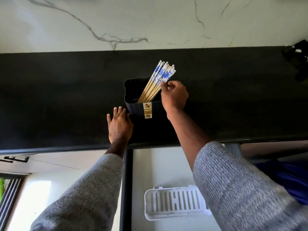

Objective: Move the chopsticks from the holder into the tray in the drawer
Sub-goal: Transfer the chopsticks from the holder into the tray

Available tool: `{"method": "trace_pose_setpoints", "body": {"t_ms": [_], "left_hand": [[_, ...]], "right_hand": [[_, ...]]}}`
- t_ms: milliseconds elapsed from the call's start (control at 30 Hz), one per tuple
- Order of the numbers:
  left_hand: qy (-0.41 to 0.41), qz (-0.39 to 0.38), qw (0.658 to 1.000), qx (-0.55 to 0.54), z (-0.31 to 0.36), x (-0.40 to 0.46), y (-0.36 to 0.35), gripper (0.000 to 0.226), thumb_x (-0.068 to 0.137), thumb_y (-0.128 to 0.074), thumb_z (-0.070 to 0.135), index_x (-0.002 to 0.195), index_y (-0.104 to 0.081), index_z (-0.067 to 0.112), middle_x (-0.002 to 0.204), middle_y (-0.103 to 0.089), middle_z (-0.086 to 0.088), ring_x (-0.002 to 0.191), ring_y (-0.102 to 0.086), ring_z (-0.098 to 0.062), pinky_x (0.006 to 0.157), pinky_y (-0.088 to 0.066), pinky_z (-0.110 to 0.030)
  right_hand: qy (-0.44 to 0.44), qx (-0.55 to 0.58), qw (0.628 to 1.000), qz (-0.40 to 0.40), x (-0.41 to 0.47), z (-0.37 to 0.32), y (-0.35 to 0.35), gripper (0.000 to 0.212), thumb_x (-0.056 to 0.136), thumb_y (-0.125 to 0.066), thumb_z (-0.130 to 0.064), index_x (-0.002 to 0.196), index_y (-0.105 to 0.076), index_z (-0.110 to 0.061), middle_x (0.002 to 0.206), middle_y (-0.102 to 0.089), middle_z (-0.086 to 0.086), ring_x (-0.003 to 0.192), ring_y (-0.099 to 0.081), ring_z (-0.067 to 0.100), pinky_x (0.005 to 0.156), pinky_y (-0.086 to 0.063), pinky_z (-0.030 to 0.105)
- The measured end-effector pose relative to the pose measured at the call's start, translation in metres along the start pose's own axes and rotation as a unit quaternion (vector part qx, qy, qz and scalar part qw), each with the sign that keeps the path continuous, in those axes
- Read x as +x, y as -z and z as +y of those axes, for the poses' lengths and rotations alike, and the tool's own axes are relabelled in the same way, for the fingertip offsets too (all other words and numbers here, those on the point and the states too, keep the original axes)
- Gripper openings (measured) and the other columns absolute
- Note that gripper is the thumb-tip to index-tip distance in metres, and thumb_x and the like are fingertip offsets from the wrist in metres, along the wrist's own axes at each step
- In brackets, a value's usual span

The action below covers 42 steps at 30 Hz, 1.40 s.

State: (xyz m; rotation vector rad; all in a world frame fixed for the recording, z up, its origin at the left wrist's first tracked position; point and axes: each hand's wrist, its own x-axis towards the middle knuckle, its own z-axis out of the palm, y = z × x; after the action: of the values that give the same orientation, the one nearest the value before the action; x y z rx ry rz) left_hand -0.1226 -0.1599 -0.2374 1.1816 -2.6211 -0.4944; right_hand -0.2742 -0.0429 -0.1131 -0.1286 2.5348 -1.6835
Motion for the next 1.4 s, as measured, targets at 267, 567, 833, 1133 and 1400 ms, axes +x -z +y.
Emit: {"method": "trace_pose_setpoints", "body": {"t_ms": [267, 567, 833, 1133, 1400], "left_hand": [[-0.040, -0.006, 0.999, -0.007, 0.006, -0.016, 0.003, 0.047, 0.102, -0.035, 0.021, 0.138, -0.055, -0.001, 0.154, -0.044, -0.021, 0.149, -0.031, -0.033, 0.125, -0.017, -0.047], [-0.040, -0.047, 0.992, 0.110, 0.007, -0.063, 0.001, 0.072, 0.099, -0.011, 0.050, 0.162, -0.005, 0.015, 0.170, 0.000, -0.004, 0.157, 0.002, -0.019, 0.126, -0.004, -0.046], [-0.040, -0.049, 0.991, 0.115, 0.008, -0.064, 0.004, 0.074, 0.098, -0.013, 0.050, 0.162, -0.010, 0.014, 0.170, -0.004, -0.004, 0.157, -0.001, -0.019, 0.126, -0.005, -0.047], [-0.051, -0.055, 0.990, 0.119, 0.008, -0.065, 0.007, 0.072, 0.100, -0.014, 0.050, 0.162, -0.011, 0.013, 0.170, -0.004, -0.006, 0.157, -0.001, -0.020, 0.126, -0.006, -0.048], [-0.052, -0.046, 0.990, 0.122, 0.007, -0.065, 0.003, 0.071, 0.100, -0.023, 0.046, 0.160, -0.017, 0.009, 0.169, -0.012, -0.008, 0.156, -0.008, -0.024, 0.125, -0.010, -0.051]], "right_hand": [[-0.076, -0.011, 0.997, -0.008, 0.015, -0.014, -0.007, 0.022, 0.084, -0.077, -0.035, 0.077, -0.072, -0.014, 0.080, -0.075, 0.003, 0.073, -0.071, 0.013, 0.070, -0.062, 0.032], [-0.057, -0.007, 0.998, 0.006, 0.010, -0.016, -0.003, 0.019, 0.090, -0.068, -0.026, 0.080, -0.073, -0.011, 0.079, -0.072, 0.002, 0.061, -0.062, 0.006, 0.042, -0.041, 0.015], [-0.052, 0.145, 0.986, 0.069, 0.004, -0.019, 0.021, 0.016, 0.090, -0.072, -0.025, 0.102, -0.073, -0.014, 0.091, -0.074, 0.000, 0.084, -0.071, 0.010, 0.072, -0.060, 0.021], [-0.119, 0.350, 0.920, 0.134, -0.013, -0.007, 0.091, 0.016, 0.093, -0.070, -0.023, 0.097, -0.073, -0.007, 0.080, -0.072, 0.004, 0.062, -0.062, 0.006, 0.053, -0.049, 0.021], [-0.220, 0.461, 0.849, 0.136, -0.092, 0.078, 0.148, 0.004, 0.096, -0.066, -0.017, 0.094, -0.068, -0.014, 0.076, -0.063, 0.001, 0.062, -0.057, 0.008, 0.061, -0.053, 0.023]]}}
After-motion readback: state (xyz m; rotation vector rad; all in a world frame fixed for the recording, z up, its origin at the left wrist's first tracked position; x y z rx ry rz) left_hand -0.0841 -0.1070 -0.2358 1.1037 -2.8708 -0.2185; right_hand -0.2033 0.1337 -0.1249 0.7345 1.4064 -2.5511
